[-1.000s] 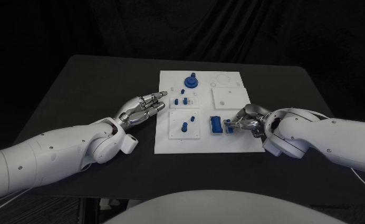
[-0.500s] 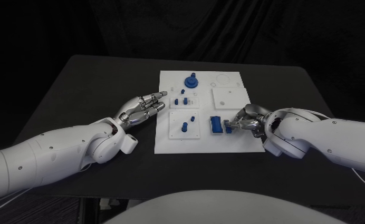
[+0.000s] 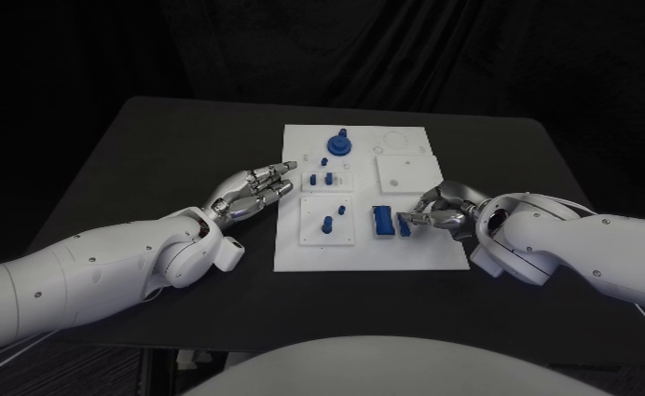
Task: Assemble the parts on the task board
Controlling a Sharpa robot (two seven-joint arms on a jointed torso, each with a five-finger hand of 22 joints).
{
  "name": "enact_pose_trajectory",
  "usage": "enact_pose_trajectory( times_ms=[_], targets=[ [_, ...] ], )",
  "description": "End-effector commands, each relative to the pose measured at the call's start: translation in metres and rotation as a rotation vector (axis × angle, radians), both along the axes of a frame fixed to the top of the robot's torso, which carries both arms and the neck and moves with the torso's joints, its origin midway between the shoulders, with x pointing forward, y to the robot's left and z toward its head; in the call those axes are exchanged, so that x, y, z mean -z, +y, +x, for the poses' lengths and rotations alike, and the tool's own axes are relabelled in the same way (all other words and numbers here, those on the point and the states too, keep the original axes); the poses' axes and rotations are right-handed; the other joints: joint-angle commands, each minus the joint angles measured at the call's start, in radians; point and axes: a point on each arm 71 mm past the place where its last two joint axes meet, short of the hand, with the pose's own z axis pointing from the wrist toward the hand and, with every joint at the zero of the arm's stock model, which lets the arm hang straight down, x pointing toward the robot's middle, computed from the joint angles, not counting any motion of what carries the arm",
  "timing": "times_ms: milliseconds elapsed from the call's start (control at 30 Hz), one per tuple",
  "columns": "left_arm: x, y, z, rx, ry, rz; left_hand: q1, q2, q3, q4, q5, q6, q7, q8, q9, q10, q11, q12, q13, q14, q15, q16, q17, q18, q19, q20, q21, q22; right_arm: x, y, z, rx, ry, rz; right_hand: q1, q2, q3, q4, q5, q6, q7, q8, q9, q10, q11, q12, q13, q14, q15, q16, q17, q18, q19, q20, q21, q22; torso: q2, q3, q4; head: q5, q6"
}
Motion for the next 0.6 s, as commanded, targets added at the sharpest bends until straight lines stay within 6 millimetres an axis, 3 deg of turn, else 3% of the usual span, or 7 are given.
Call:
enact_pose_trajectory(
  times_ms=[33, 133, 200, 367, 467, 567, 600],
  targets=[
    [-0.004, -0.001, -0.001, 0.012, -0.047, -0.047, 0.0, -0.005, 0.007, 0.001, 0.006, 0.003, 0.011, 0.004, 0.001, 0.001, 0.0, 0.003, 0.001, -0.001, 0.002, 0.001, 0.0, 0.017, -0.001, 0.001, 0.002, -0.001, -0.007, 0.003, -0.002, -0.081, -0.093, 0.0, 0.018, -0.004, -0.01, 0.005, 0.002, -0.026, -0.008, 0.069, 0.06, 0.104, -0.01, -0.005, 0.263, 0.104, -0.011, 0.001, 0.256, -0.003, 0.0, -0.01, 0.008, 0.165, 0.0, -0.0006, 0.0006, 0.001, 0.0],
    [-0.004, 0.0, -0.001, 0.011, -0.047, -0.046, 0.0, -0.005, 0.007, 0.001, 0.006, 0.003, 0.011, 0.004, 0.001, 0.001, 0.0, 0.003, 0.001, -0.001, 0.002, 0.001, 0.0, 0.017, -0.001, 0.001, 0.002, -0.001, -0.007, 0.002, -0.007, -0.116, -0.082, -0.017, 0.032, -0.013, -0.022, 0.015, 0.002, -0.045, -0.014, 0.13, 0.115, 0.104, -0.015, -0.005, 0.263, 0.104, -0.016, 0.001, 0.259, -0.003, 0.0, -0.014, 0.006, 0.164, 0.0, -0.0008, 0.0007, -0.001, 0.0],
    [-0.004, 0.0, -0.001, 0.011, -0.046, -0.046, 0.0, -0.005, 0.007, 0.001, 0.006, 0.003, 0.011, 0.004, 0.001, 0.001, 0.0, 0.003, 0.001, -0.001, 0.002, 0.001, 0.0, 0.017, -0.001, 0.001, 0.002, -0.001, -0.006, 0.001, -0.01, -0.128, -0.075, -0.025, 0.035, -0.017, -0.027, 0.02, 0.002, -0.053, -0.016, 0.149, 0.133, 0.104, -0.017, -0.005, 0.263, 0.104, -0.017, 0.001, 0.258, -0.003, -0.001, -0.015, 0.006, 0.164, 0.0, -0.0007, 0.0007, -0.003, 0.0],
    [-0.004, -0.001, -0.001, 0.011, -0.045, -0.045, 0.0, -0.005, 0.007, 0.001, 0.006, 0.003, 0.011, 0.004, 0.001, 0.001, 0.0, 0.003, 0.001, -0.001, 0.002, 0.001, 0.0, 0.017, -0.001, 0.001, 0.002, -0.001, -0.003, -0.003, -0.016, -0.16, -0.038, -0.065, 0.055, -0.032, -0.043, 0.034, 0.002, -0.066, -0.026, 0.229, 0.203, 0.104, -0.025, -0.005, 0.263, 0.105, -0.023, 0.002, 0.262, -0.004, 0.001, -0.021, 0.01, 0.165, 0.0, 0.0001, 0.0004, -0.001, 0.0],
    [-0.004, -0.001, -0.001, 0.011, -0.044, -0.045, 0.0, -0.005, 0.007, 0.001, 0.006, 0.003, 0.011, 0.004, 0.001, 0.001, 0.0, 0.003, 0.001, -0.001, 0.002, 0.001, 0.0, 0.017, -0.001, 0.001, 0.002, -0.001, -0.001, -0.004, -0.017, -0.169, -0.022, -0.08, 0.067, -0.037, -0.048, 0.035, 0.002, -0.006, -0.03, 0.307, 0.266, 0.104, -0.029, -0.005, 0.263, 0.105, -0.026, 0.003, 0.263, -0.005, 0.004, -0.024, 0.017, 0.167, 0.001, 0.0007, -0.001, 0.002, 0.0],
    [-0.004, -0.001, -0.001, 0.011, -0.044, -0.044, 0.0, -0.005, 0.007, 0.001, 0.006, 0.003, 0.011, 0.004, 0.001, 0.001, 0.0, 0.003, 0.001, -0.001, 0.002, 0.001, 0.0, 0.017, -0.001, 0.001, 0.002, -0.001, 0.0, -0.005, -0.018, -0.18, -0.017, -0.095, 0.076, -0.042, -0.051, 0.034, 0.002, 0.021, -0.033, 0.344, 0.297, 0.104, -0.031, -0.005, 0.263, 0.105, -0.028, 0.003, 0.263, -0.006, 0.005, -0.026, 0.022, 0.169, 0.001, 0.0004, -0.0025, 0.005, 0.0],
    [-0.004, 0.0, -0.001, 0.011, -0.044, -0.044, 0.0, -0.005, 0.007, 0.001, 0.006, 0.003, 0.011, 0.004, 0.001, 0.001, 0.0, 0.003, 0.001, -0.001, 0.002, 0.001, 0.0, 0.017, -0.001, 0.001, 0.002, -0.001, 0.001, -0.005, -0.019, -0.184, -0.017, -0.1, 0.082, -0.045, -0.053, 0.033, 0.003, 0.042, -0.034, 0.369, 0.317, 0.104, -0.032, -0.005, 0.263, 0.105, -0.029, 0.003, 0.263, -0.006, 0.006, -0.027, 0.023, 0.169, 0.001, 0.0003, -0.0032, 0.007, 0.0]
  ],
)
